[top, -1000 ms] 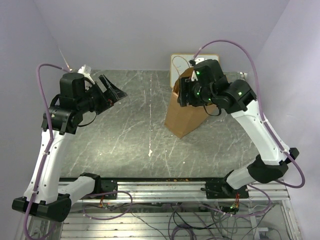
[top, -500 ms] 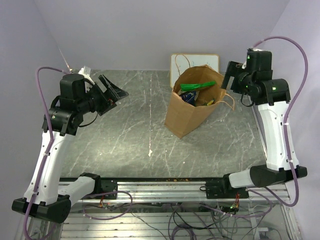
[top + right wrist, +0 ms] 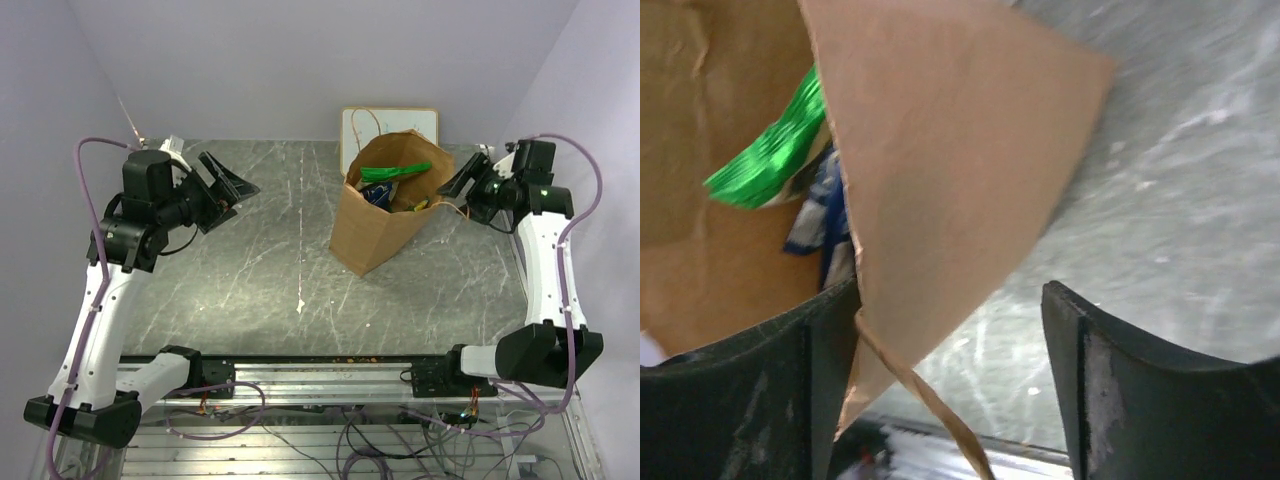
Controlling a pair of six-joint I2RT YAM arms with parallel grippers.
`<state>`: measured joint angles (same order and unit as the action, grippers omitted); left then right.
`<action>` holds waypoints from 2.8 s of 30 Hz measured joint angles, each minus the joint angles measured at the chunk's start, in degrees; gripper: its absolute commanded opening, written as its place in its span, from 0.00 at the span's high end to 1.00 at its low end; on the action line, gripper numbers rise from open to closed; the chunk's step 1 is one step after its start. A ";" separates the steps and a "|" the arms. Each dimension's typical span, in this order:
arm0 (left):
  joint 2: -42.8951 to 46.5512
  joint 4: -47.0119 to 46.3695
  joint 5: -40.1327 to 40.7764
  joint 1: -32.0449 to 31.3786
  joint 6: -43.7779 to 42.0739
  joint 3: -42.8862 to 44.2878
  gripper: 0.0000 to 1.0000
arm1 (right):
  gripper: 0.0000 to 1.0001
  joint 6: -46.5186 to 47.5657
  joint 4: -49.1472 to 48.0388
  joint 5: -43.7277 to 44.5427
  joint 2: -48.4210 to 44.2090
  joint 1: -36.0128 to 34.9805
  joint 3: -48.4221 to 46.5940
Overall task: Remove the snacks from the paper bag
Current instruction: Adjust the paper bag at the center of the board.
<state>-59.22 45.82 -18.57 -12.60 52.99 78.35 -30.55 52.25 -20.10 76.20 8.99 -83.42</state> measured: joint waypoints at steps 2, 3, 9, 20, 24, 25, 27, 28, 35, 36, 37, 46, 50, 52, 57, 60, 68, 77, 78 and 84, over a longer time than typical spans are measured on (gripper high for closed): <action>-0.37 -0.20 -0.15 0.00 0.00 0.00 0.05 | 0.33 -2.60 -2.67 -5.31 -1.25 0.04 3.85; -0.63 -0.22 -0.22 -0.02 0.00 0.00 0.05 | 0.33 -4.02 -4.04 -7.91 -1.86 0.02 5.44; -1.86 -0.48 -0.68 -0.31 0.00 0.00 0.05 | 0.38 -10.16 -9.42 -15.74 -5.79 0.04 7.89; -2.27 -1.14 -1.57 -0.74 0.00 0.00 0.05 | 0.51 -18.12 -16.68 -16.11 -11.98 0.04 9.97; -2.16 -1.16 -1.75 -0.74 -0.02 0.00 0.05 | 0.50 -21.97 -20.33 -14.91 -12.55 0.04 10.73; -2.08 -1.16 -1.75 -0.74 -0.02 0.00 0.05 | 0.50 -22.67 -21.20 -14.60 -12.63 0.04 10.84; -1.81 -1.16 -1.81 -0.74 -0.02 0.00 0.05 | 0.49 -24.02 -23.04 -14.36 -12.90 0.04 11.39; -1.68 -1.16 -1.86 -0.74 -0.02 -0.02 0.05 | 0.49 -24.61 -23.85 -14.34 -13.05 0.04 11.80; -1.42 -1.11 -2.29 -0.74 -0.13 -0.02 0.05 | 0.57 -27.78 -27.56 -13.46 -13.42 0.04 14.34; -1.42 -1.11 -2.32 -0.74 -0.24 -0.02 0.05 | 0.60 -28.24 -28.17 -13.31 -13.62 0.04 14.58; -1.42 -1.11 -2.34 -0.74 -0.28 -0.02 0.05 | 0.63 -28.72 -28.94 -13.27 -13.90 0.04 14.84; -1.46 -1.03 -2.40 -0.74 -0.96 -0.02 0.05 | 1.00 -31.39 -31.17 -12.61 -15.52 0.04 15.52; -1.79 -1.03 -2.43 -0.74 -1.16 -0.02 0.05 | 1.00 -26.08 -22.21 -9.62 -13.53 0.04 7.67; -2.14 -1.03 -2.45 -0.74 -1.25 -0.02 0.05 | 1.00 -22.97 -17.97 -7.76 -12.92 0.00 4.11; -2.73 -1.01 -2.47 -0.74 -1.55 -0.02 0.05 | 1.00 -14.47 -7.50 -3.32 -9.81 0.00 -4.76; -2.73 -1.03 -2.51 -0.74 -1.57 -0.02 0.05 | 1.00 -8.98 -2.89 -1.29 -5.92 0.02 -11.69; -2.69 -1.01 -2.51 -0.74 -1.57 -0.02 0.05 | 1.00 8.33 2.67 -5.22 4.31 -3.76 -23.41; -2.67 -1.07 -2.51 -0.74 -1.75 -0.02 0.05 | 1.00 18.84 2.97 -14.47 5.79 -20.33 -23.41; -2.69 -1.14 -2.51 -0.74 -1.73 -0.02 0.05 | 1.00 19.30 2.97 -15.54 5.79 -21.68 -23.41; -3.72 -2.14 -2.56 -0.74 -1.49 -0.02 0.05 | 1.00 19.61 2.97 -22.01 6.47 -24.33 -25.59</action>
<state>-62.94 43.68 -21.12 -13.34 51.51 78.32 -10.94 55.22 -42.11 82.67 -15.33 -109.01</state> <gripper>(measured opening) 0.948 0.006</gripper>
